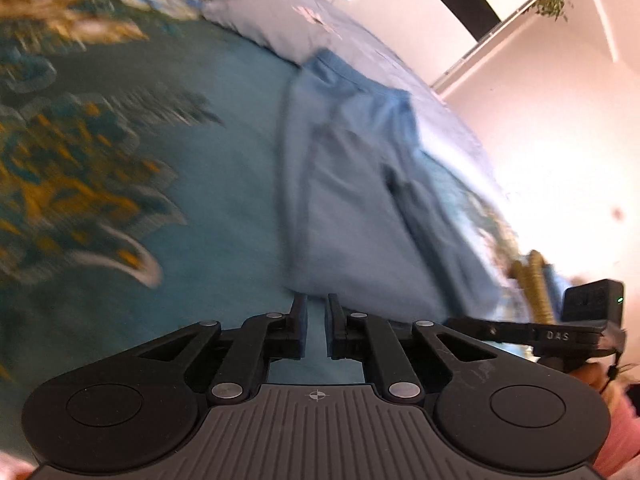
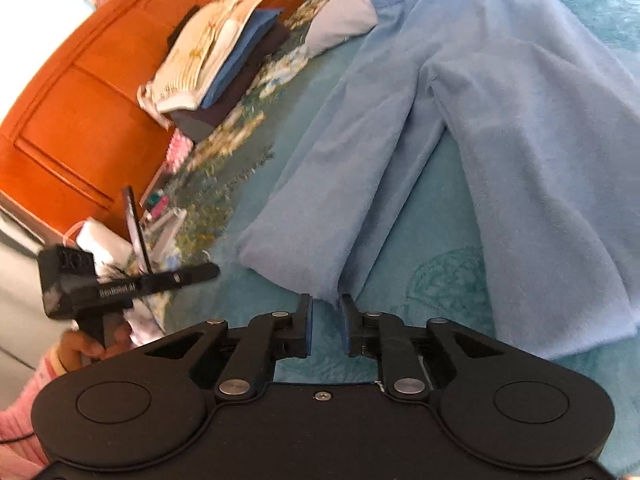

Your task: Fold clothes

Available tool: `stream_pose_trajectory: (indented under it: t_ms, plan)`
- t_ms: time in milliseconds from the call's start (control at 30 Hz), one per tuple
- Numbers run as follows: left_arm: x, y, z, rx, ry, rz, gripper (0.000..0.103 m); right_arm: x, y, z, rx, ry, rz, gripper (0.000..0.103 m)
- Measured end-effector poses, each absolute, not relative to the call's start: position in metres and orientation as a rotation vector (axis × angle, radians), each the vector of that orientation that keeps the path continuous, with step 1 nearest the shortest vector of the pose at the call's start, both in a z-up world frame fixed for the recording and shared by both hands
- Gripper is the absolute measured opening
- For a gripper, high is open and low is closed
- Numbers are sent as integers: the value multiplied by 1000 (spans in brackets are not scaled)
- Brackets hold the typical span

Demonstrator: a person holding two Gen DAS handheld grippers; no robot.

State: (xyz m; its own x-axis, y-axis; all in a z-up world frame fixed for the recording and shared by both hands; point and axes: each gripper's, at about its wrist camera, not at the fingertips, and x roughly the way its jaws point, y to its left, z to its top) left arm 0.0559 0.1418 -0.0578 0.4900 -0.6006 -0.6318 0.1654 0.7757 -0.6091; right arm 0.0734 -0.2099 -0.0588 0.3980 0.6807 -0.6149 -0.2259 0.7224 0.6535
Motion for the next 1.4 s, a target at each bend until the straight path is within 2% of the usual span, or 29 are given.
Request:
stream_pose_trajectory:
  t_ms: [100, 167, 200, 333, 500, 600, 700, 867, 933, 1067, 1100, 1167, 1233, 1267, 1333, 1400]
  plan:
    - [55, 123, -67, -595, 983, -517, 13, 57, -234, -46, 564, 960, 545, 23]
    - [55, 115, -76, -659, 1002, -499, 31, 44, -258, -39, 589, 926, 463, 29]
    - [55, 112, -81, -703, 1014, -480, 33, 37, -271, -38, 610, 912, 416, 31]
    - [60, 115, -102, -946, 1022, -419, 34, 14, -325, -44, 731, 870, 228, 40]
    - [61, 115, -112, -1114, 1021, -337, 35, 14, -359, -72, 881, 837, 72, 40]
    - [53, 101, -93, -1032, 1069, -368, 36, 22, -367, -83, 933, 814, 41, 40]
    - [46, 67, -63, -846, 1058, -522, 43, 25, -366, -75, 843, 772, 70, 40]
    - [60, -10, -44, -486, 1073, -676, 46, 33, -352, -48, 451, 720, 166, 40]
    - [64, -39, -37, -253, 1035, -684, 46, 40, -348, -36, 321, 694, 227, 40]
    - [68, -75, -26, 89, 963, -708, 47, 61, -353, -29, 202, 714, 315, 40]
    - [71, -83, -26, 124, 963, -711, 48, 65, -353, -29, 197, 724, 334, 40]
    - [73, -96, -28, 160, 963, -722, 60, 71, -352, -31, 193, 742, 362, 40]
    - [69, -101, -32, 128, 972, -749, 64, 74, -351, -36, 197, 757, 380, 40]
    - [69, -103, -35, 106, 977, -754, 64, 73, -351, -38, 209, 761, 389, 38]
    - [72, -110, -48, 60, 996, -762, 61, 72, -351, -42, 233, 768, 405, 28]
    - [75, -114, -57, -7, 1017, -779, 48, 70, -353, -44, 262, 767, 409, 20]
